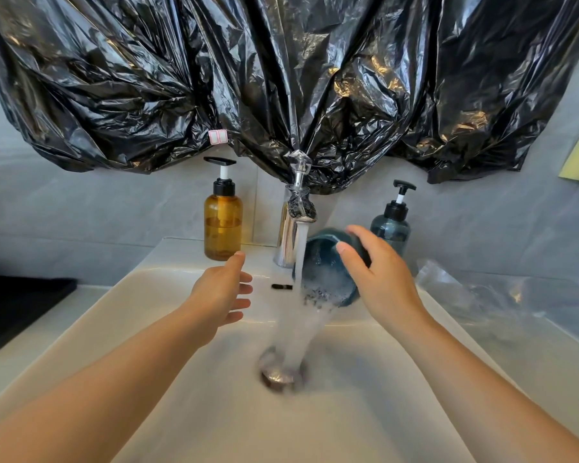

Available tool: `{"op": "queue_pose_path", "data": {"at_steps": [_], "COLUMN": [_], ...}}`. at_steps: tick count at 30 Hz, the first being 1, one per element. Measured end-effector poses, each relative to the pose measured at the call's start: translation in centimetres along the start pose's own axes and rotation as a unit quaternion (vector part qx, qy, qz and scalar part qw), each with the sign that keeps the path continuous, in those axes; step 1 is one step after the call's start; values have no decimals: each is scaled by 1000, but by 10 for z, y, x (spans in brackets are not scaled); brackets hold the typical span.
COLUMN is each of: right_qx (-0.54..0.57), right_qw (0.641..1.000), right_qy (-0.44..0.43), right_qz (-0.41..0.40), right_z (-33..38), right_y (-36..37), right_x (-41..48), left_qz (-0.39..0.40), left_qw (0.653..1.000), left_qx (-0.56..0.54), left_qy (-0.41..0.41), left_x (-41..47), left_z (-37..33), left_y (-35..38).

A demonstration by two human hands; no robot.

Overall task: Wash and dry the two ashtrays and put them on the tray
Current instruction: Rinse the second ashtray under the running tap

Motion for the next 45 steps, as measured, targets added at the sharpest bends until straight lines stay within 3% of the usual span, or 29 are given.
{"op": "queue_pose_path", "data": {"at_steps": [9,12,15,17,21,24,27,29,32,36,41,45], "right_qx": [-123,-80,76,208,425,473,509,494,403,342,339,356], "right_qw": [979,989,997,973,866,826,792,794,834,874,864,856], "right_qy": [-148,-117,-3,95,261,301,327,328,308,251,214,219], "right_qz": [-60,-46,-33,-17,28,62,86,135,215,237,304,305], "right_z": [8,7,-6,-15,-17,-12,-11,-12,-17,-16,-6,-5], "right_y": [-21,-19,-5,13,53,69,75,77,75,71,80,87], "right_x": [7,6,4,0,-17,-24,-28,-30,-32,-27,-35,-40], "left_qz": [-2,0,6,10,78,153,139,111,69,24,18,49], "left_qw": [1000,1000,1000,1000,997,985,985,989,993,991,989,995], "left_qx": [4,9,11,12,-1,-60,-100,-97,-77,3,37,9], "left_qy": [6,9,11,9,-16,-44,-20,16,63,130,144,89], "left_x": [-4,-6,-7,-8,-10,-13,-13,-14,-15,-17,-19,-15], "left_z": [-1,-3,-3,-3,2,9,5,-1,-9,-17,-17,-9], "left_y": [2,4,6,6,16,27,24,20,11,3,6,8]}}
Point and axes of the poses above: each hand's wrist, its own x-axis towards the middle knuckle, its own y-axis out of the palm, z = x × y, the point moved 8 cm from there along x, towards the middle knuckle, and after that the axes turned 8 degrees about -y, right-handed, at the moved point
